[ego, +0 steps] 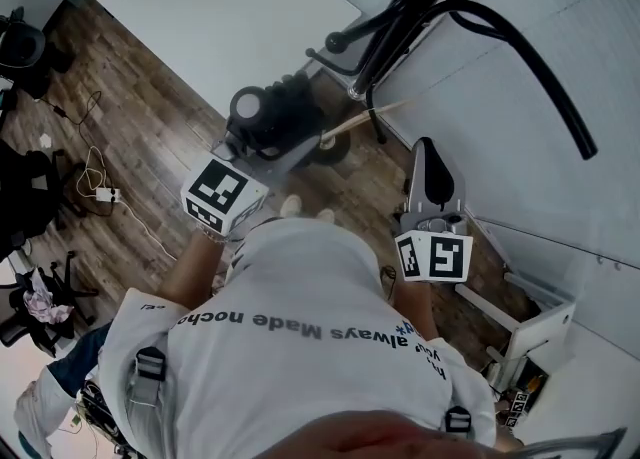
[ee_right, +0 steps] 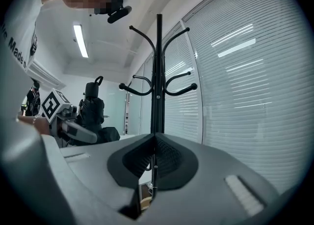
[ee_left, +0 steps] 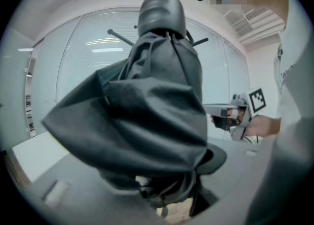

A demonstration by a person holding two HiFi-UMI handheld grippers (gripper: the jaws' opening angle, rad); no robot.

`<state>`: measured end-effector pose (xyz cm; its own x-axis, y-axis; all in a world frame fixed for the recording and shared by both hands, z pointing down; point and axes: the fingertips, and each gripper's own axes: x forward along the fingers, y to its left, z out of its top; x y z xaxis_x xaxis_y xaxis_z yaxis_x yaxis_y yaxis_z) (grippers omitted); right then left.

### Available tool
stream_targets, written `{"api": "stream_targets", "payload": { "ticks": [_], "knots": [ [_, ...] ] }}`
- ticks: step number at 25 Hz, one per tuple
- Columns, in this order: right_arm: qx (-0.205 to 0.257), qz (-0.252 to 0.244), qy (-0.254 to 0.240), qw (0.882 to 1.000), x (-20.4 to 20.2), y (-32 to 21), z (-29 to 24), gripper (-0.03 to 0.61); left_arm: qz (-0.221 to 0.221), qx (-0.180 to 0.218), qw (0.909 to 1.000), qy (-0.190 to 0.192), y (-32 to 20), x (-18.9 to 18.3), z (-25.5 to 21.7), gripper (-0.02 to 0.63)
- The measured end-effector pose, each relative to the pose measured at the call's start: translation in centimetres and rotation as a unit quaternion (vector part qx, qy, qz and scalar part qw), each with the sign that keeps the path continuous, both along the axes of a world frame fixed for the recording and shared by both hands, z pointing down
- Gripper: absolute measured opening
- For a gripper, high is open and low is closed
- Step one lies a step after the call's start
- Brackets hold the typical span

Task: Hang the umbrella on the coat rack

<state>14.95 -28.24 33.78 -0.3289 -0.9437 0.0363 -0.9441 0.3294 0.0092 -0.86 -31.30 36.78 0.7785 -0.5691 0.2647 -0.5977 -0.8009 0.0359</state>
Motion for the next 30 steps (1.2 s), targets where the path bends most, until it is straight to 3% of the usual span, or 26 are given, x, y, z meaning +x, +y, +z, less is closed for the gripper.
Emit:
{"api": "stream_targets", "payload": {
  "ticks": [11,25,30],
  "knots": [
    [0.0,0.001,-0.006,1.0,2.4,0.9,-0.7,0.002,0.001,0.013,0.9998,-0.015,-2.1,2.4,-1.4,0.284],
    [-0.004,-0.003,-0.009,1.0,2.2,1.1,0.0,0.002,0.005,-0.03,0.9995,0.011,-5.3,3.3,-0.4,0.284],
    [-0.005,0.002,-0.009,1.0,2.3,1.4,-0.1,0.002,0.009,-0.036,0.9993,0.002,-6.2,3.5,-0.2,0.284]
  ]
}}
